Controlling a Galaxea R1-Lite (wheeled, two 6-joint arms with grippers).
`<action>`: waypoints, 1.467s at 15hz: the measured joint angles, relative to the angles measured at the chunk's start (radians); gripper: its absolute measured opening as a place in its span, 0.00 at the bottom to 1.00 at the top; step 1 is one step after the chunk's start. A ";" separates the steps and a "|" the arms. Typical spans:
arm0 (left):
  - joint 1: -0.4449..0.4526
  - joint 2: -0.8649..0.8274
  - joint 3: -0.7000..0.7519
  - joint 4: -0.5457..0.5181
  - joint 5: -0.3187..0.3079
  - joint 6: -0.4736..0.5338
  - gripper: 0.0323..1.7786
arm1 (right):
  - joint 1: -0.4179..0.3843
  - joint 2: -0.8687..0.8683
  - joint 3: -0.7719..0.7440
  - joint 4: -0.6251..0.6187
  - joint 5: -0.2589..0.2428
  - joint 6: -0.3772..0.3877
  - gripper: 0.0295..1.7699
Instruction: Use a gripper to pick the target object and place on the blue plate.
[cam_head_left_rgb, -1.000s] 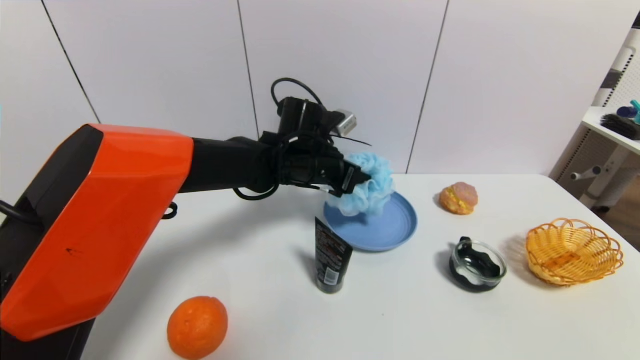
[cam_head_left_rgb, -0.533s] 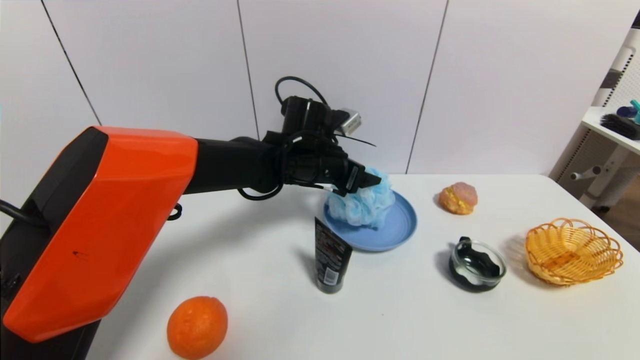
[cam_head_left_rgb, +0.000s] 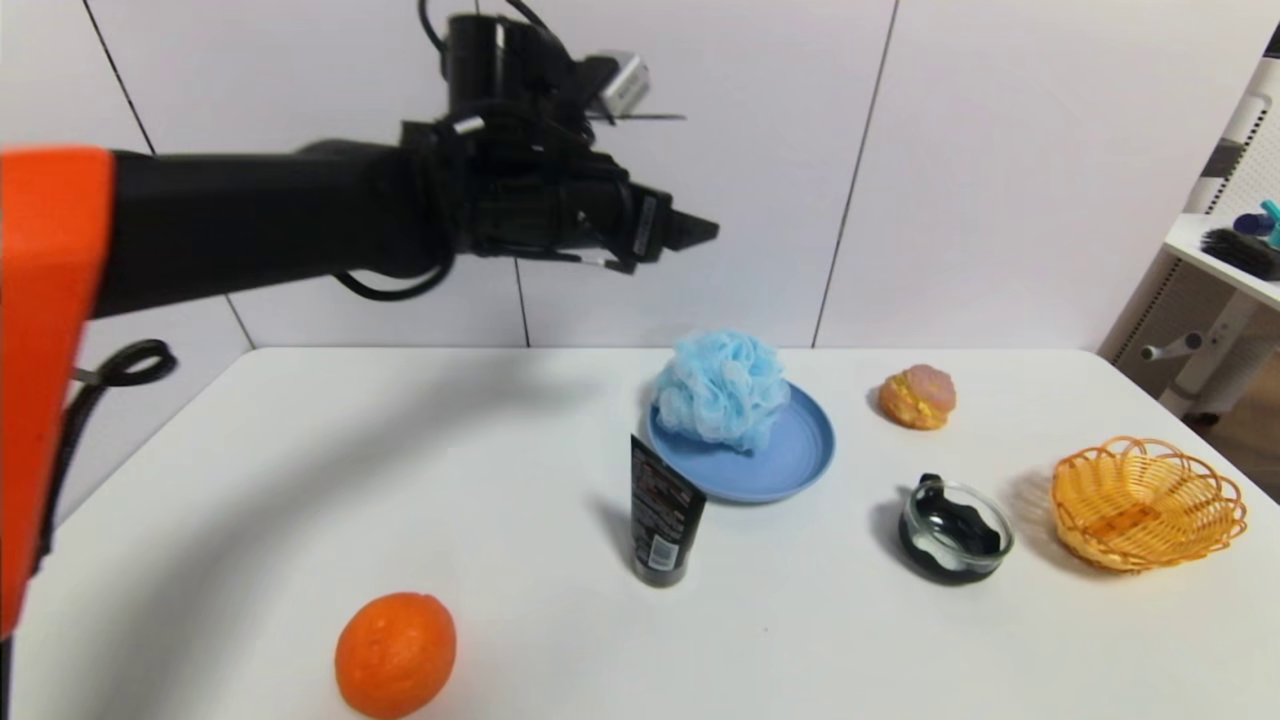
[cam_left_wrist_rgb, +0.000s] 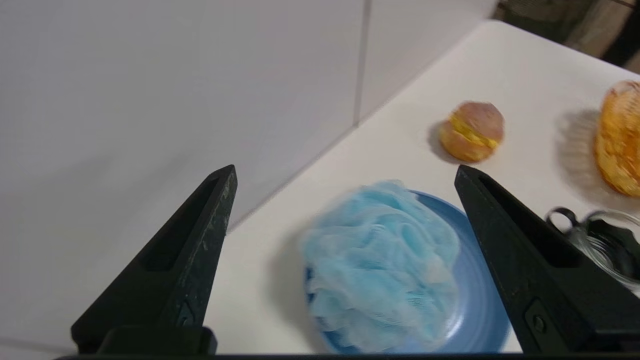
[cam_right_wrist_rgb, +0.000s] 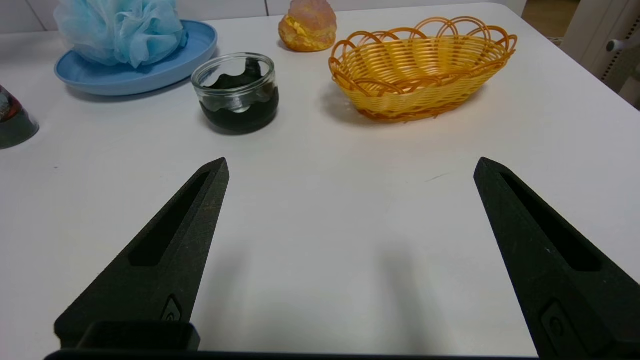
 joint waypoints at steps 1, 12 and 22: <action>0.029 -0.053 -0.011 0.043 0.030 0.014 0.89 | 0.000 0.000 0.000 0.000 0.000 0.000 0.96; 0.490 -0.669 0.349 0.386 0.109 0.097 0.94 | 0.000 0.000 0.000 0.000 0.000 0.000 0.96; 0.528 -1.373 1.478 0.019 0.113 0.060 0.95 | 0.000 0.000 0.000 0.000 0.000 0.000 0.96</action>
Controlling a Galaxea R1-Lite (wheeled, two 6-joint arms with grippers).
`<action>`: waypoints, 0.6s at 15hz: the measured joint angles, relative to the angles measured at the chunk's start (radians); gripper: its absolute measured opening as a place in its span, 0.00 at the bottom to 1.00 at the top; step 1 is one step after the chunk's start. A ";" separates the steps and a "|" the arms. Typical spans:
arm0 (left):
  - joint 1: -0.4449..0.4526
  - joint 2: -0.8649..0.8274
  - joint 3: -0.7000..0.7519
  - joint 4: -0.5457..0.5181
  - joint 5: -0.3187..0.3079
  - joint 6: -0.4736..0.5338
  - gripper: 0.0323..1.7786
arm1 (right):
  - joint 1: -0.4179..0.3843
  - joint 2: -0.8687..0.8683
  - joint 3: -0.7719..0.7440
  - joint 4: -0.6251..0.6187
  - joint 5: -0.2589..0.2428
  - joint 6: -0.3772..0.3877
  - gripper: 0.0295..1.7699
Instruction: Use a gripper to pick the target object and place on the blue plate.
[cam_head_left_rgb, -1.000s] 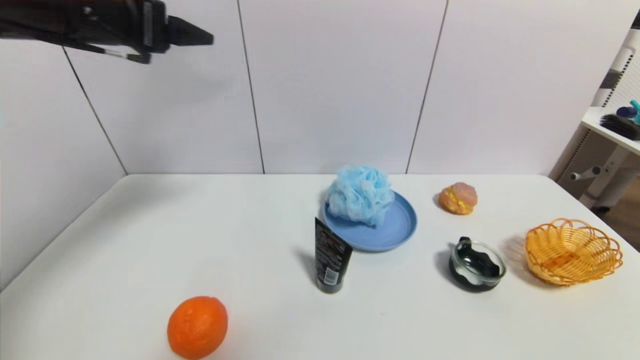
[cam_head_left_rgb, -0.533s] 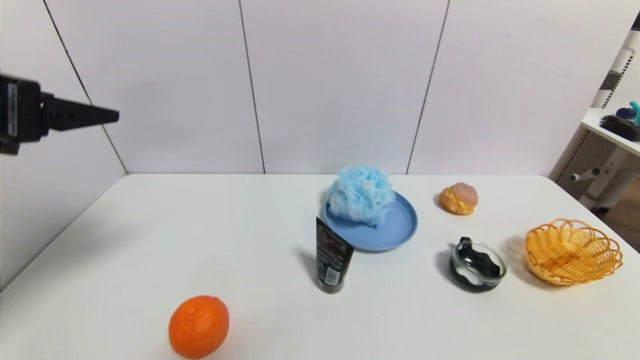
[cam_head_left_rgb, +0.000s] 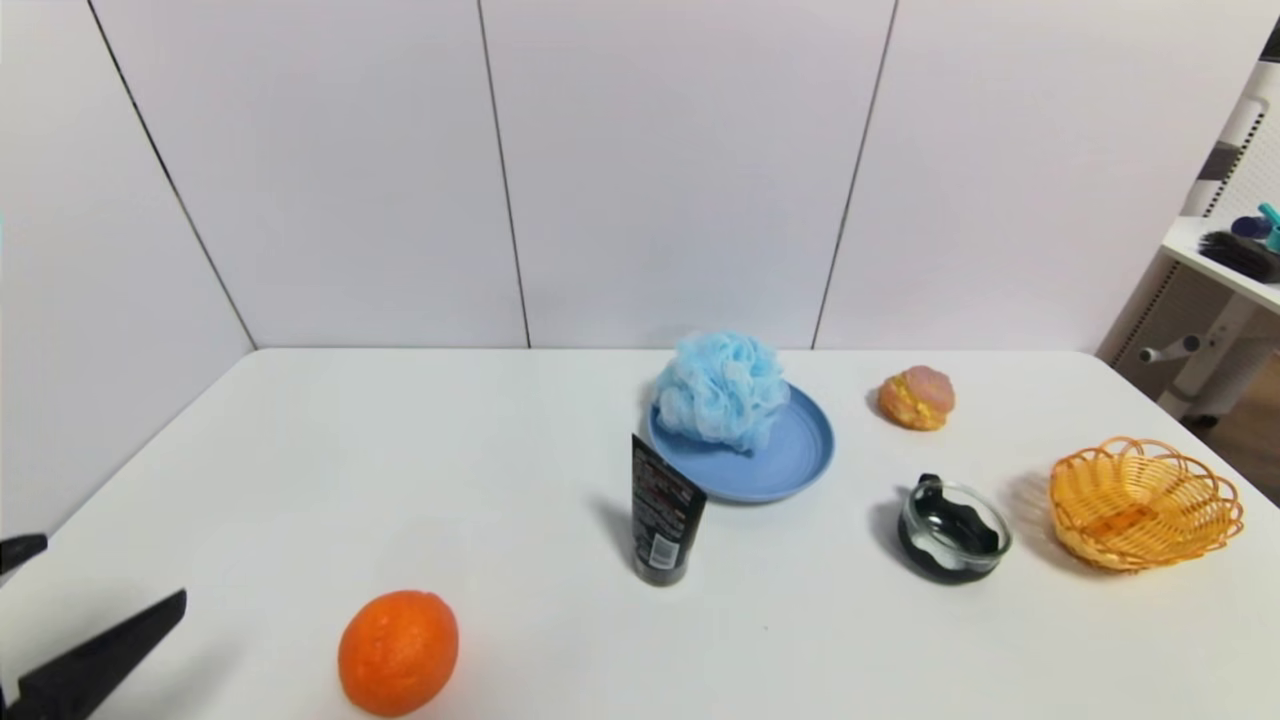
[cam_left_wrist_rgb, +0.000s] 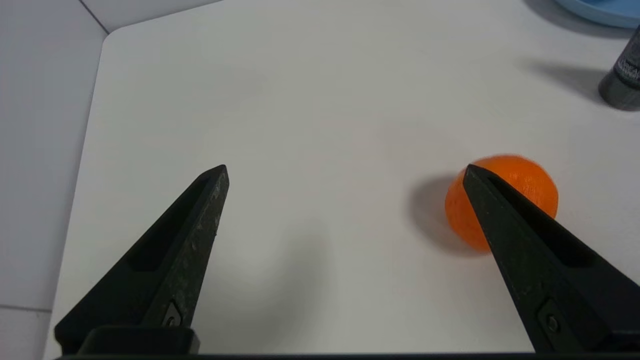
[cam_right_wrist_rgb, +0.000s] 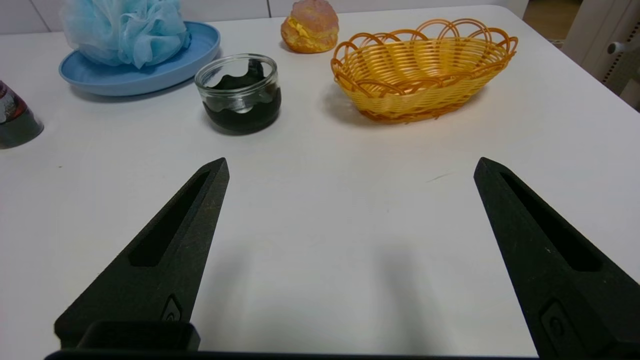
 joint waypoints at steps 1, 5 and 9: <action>0.000 -0.078 0.082 -0.025 0.000 -0.005 0.95 | -0.001 0.000 0.000 0.000 0.000 0.000 0.96; 0.007 -0.386 0.346 -0.049 0.003 -0.015 0.95 | -0.001 0.000 0.000 0.000 0.000 0.000 0.96; 0.021 -0.624 0.450 -0.037 0.071 -0.035 0.95 | -0.001 0.000 0.000 0.000 0.000 0.000 0.96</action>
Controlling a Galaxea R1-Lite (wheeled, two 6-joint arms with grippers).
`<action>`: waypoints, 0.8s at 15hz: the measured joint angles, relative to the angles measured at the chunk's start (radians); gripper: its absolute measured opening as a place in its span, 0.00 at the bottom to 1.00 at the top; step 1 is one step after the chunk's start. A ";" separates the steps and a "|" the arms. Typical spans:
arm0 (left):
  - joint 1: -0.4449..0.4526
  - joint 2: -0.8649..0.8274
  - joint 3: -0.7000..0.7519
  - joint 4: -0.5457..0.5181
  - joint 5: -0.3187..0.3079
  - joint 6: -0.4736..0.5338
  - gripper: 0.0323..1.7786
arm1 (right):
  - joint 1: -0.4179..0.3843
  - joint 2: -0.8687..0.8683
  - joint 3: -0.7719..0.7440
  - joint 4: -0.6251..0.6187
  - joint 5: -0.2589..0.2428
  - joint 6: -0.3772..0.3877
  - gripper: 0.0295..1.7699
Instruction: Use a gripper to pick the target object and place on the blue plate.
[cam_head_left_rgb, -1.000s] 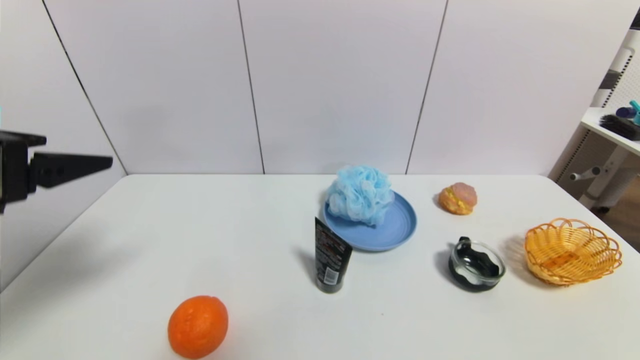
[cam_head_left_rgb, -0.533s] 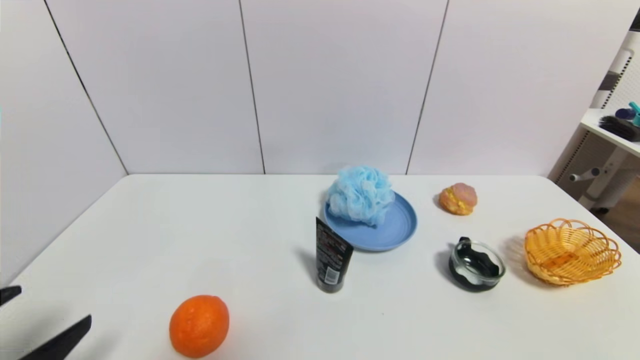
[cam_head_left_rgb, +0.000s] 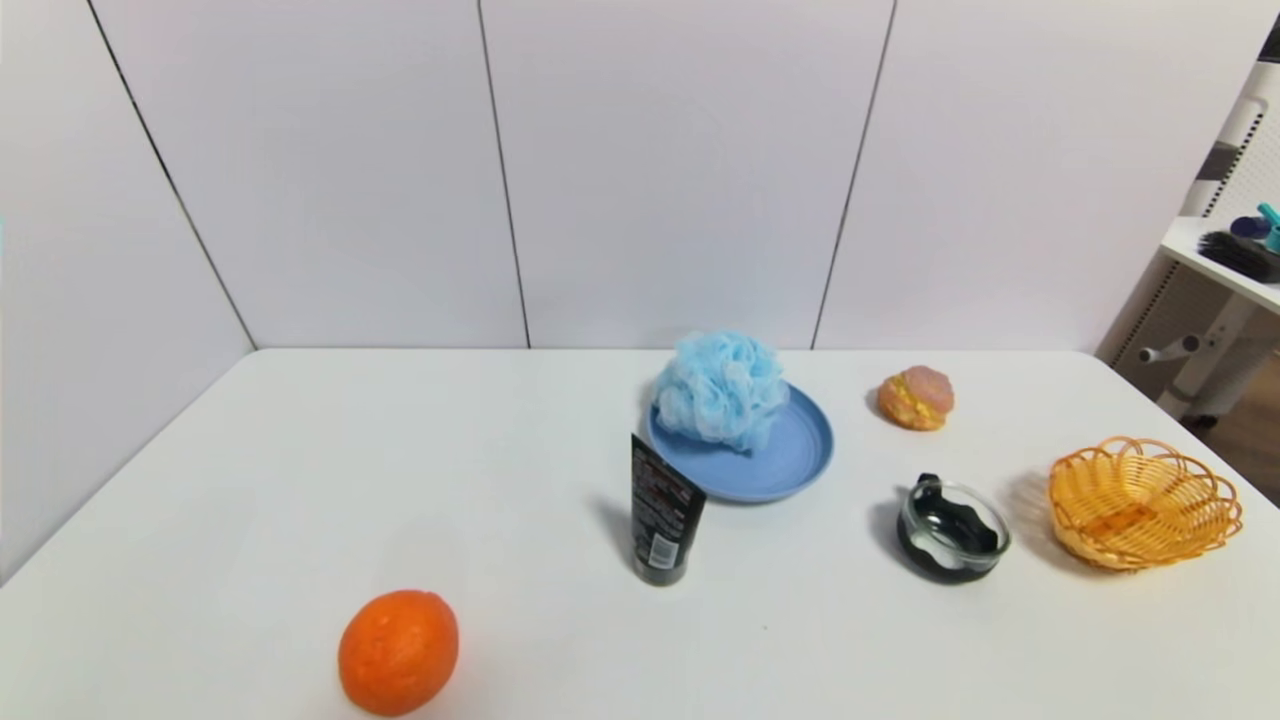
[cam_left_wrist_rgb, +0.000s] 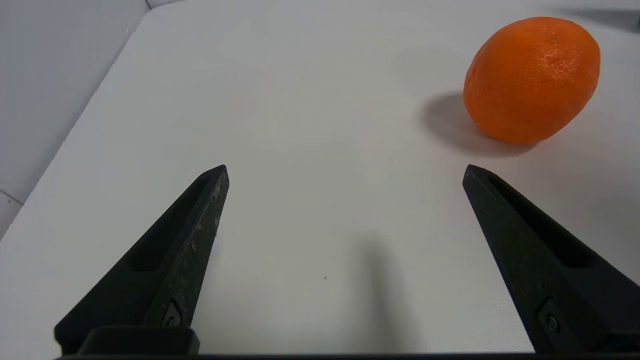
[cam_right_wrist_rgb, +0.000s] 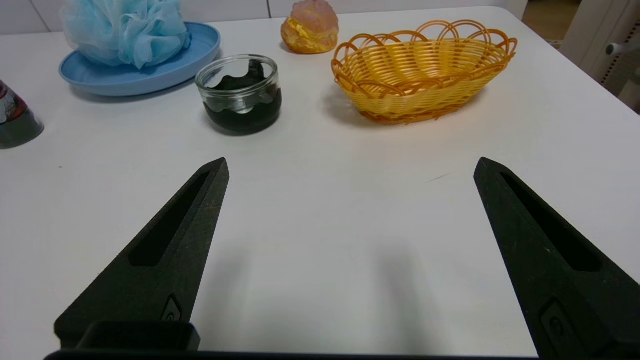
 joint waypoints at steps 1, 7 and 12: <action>0.001 -0.026 0.007 -0.001 0.004 -0.022 0.95 | 0.001 0.000 0.000 0.000 0.000 0.000 0.96; 0.003 -0.073 0.017 -0.005 0.040 -0.110 0.95 | 0.000 0.000 0.000 0.000 0.000 0.000 0.96; 0.002 -0.076 0.017 -0.004 0.041 -0.111 0.95 | 0.001 0.000 0.000 0.000 0.000 0.000 0.96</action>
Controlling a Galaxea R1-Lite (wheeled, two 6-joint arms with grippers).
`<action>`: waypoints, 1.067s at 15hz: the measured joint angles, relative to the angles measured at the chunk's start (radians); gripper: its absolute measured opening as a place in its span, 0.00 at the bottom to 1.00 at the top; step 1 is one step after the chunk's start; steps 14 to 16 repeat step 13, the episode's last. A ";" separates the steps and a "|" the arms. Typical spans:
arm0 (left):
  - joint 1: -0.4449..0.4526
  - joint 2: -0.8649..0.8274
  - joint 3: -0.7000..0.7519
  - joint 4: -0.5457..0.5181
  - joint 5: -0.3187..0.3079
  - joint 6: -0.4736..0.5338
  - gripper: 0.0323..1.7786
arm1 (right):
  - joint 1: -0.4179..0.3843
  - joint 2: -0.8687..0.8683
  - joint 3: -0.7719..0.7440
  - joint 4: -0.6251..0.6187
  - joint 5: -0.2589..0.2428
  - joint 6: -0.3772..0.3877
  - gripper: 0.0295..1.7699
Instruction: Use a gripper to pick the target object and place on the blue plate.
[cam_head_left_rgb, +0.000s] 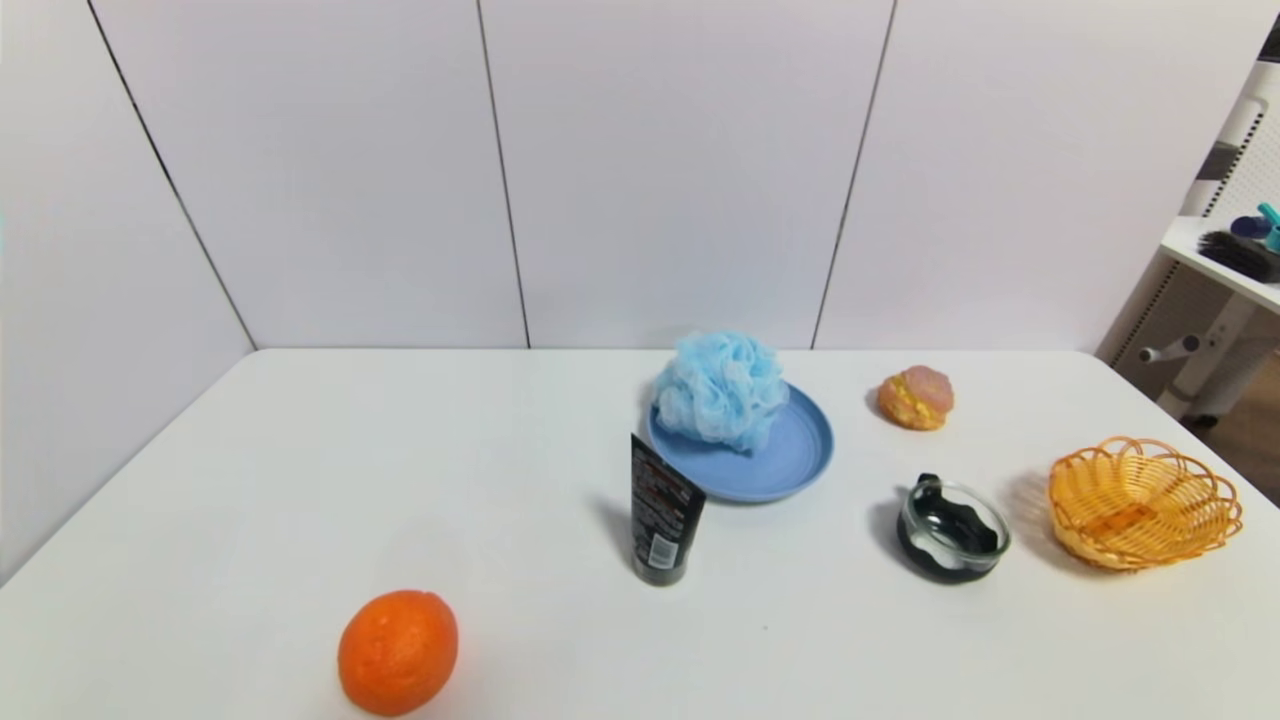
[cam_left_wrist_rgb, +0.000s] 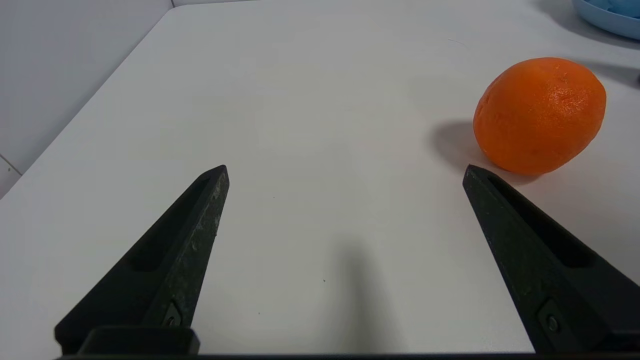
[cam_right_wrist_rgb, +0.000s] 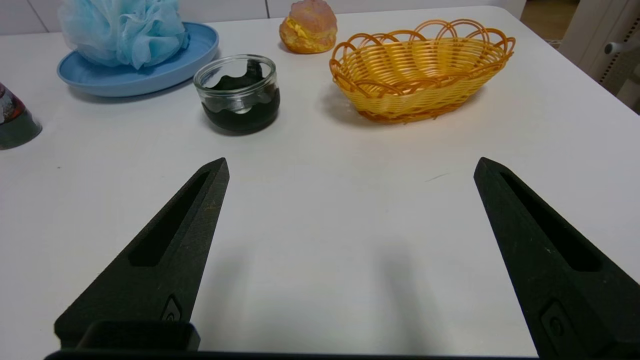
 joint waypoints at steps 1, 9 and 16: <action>0.000 0.000 0.000 0.000 0.000 0.000 0.95 | 0.000 0.000 0.000 0.000 0.000 0.000 0.96; 0.000 0.000 0.000 0.000 0.000 0.000 0.95 | 0.000 0.000 0.000 0.000 -0.001 0.004 0.96; 0.000 0.000 0.000 0.000 0.000 0.000 0.95 | 0.000 0.000 0.000 0.000 -0.001 0.004 0.96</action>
